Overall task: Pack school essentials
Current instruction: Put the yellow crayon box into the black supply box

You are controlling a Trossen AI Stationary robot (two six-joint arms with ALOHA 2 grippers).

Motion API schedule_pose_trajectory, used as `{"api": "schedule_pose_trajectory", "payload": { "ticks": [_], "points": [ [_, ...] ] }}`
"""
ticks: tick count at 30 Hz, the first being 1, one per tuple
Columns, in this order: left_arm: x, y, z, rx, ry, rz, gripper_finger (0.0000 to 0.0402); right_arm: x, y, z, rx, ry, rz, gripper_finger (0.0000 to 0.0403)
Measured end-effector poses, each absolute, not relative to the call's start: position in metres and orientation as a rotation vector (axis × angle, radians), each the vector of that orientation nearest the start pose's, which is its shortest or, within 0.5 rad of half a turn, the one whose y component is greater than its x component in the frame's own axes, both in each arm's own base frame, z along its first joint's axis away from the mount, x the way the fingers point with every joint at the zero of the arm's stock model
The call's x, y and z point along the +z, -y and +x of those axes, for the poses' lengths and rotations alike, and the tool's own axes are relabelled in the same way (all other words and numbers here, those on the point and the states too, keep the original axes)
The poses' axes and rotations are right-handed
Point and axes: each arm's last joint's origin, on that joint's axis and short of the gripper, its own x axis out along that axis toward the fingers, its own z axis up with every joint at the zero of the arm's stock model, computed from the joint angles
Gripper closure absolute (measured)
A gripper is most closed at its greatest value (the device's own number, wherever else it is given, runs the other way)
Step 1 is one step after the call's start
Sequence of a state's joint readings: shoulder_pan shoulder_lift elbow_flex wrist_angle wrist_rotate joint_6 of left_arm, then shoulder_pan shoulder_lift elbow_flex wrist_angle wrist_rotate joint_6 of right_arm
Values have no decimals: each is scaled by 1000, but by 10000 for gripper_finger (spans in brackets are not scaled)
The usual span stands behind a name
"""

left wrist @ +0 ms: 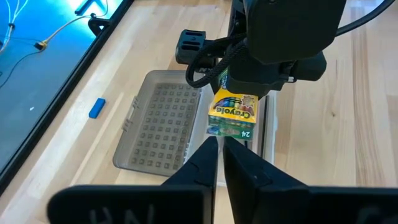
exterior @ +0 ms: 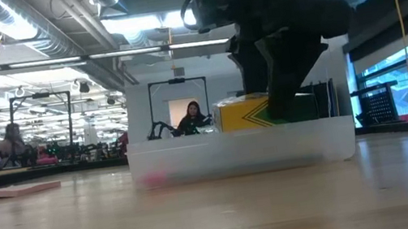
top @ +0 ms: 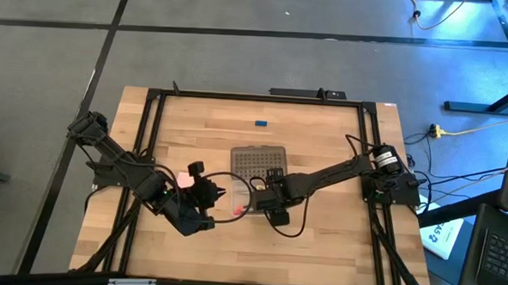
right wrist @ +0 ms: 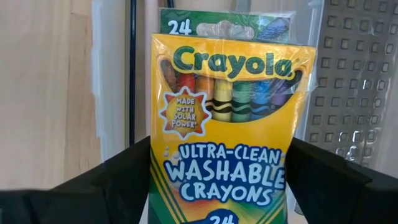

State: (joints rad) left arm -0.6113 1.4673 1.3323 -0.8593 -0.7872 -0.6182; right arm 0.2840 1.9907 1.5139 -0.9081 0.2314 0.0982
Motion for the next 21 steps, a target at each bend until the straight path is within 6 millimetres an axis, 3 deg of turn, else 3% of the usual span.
{"api": "schedule_pose_trajectory", "payload": {
  "ticks": [16, 21],
  "points": [
    [319, 151, 251, 378, -665, 53, 398, 191, -103, 377, -25, -1337, -267, 74],
    [319, 151, 251, 378, -665, 53, 401, 191, -103, 376, -26, -1346, -271, 54]
  ]
}}
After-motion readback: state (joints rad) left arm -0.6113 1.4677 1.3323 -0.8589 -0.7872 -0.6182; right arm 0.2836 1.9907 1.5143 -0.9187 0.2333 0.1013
